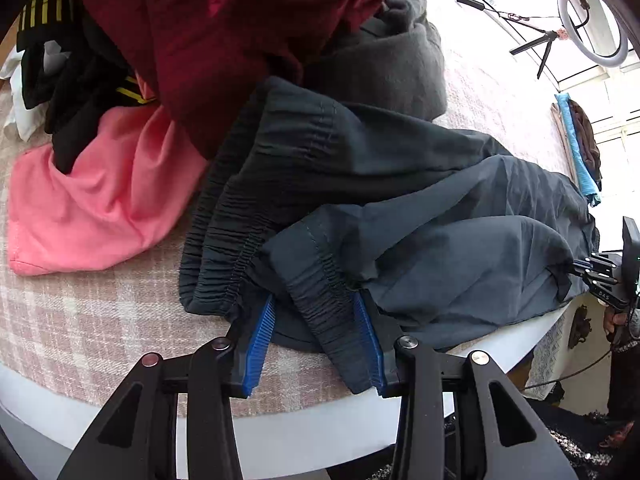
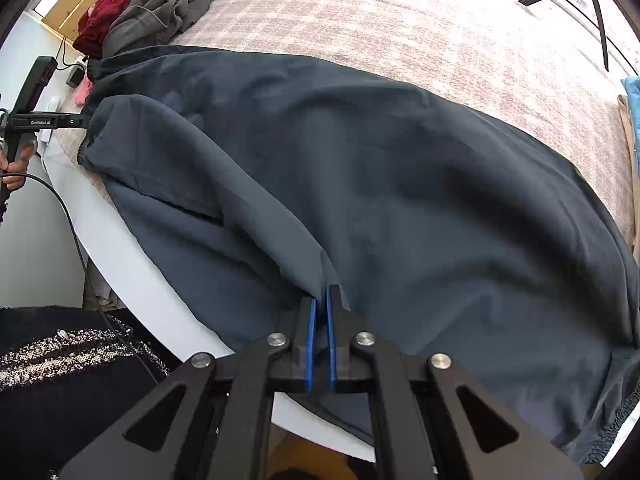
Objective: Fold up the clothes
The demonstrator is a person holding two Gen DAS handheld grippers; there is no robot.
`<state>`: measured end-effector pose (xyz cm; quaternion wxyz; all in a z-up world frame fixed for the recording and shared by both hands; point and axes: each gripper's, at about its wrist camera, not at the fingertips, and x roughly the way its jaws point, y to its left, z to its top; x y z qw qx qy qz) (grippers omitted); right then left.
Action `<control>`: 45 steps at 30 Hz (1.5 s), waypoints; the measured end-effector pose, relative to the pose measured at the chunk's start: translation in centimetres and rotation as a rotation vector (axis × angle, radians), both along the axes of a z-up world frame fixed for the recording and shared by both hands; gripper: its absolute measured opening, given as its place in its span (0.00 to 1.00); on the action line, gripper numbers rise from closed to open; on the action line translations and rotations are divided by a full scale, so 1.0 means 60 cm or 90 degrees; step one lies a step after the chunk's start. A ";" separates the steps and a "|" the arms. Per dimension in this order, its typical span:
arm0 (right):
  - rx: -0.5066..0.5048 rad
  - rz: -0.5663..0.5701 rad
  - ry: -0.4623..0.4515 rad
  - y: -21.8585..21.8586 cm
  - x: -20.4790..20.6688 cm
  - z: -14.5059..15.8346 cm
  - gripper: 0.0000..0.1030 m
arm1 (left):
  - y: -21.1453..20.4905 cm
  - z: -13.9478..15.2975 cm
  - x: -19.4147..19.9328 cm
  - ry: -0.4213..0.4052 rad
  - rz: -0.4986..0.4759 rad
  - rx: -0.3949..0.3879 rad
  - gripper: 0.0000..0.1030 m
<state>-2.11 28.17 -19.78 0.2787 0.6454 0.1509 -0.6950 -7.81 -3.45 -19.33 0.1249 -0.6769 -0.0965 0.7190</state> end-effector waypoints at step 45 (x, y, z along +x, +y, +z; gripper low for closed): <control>-0.188 0.348 0.139 -0.619 0.007 0.122 0.40 | -0.066 0.025 0.039 0.111 -0.015 -0.013 0.32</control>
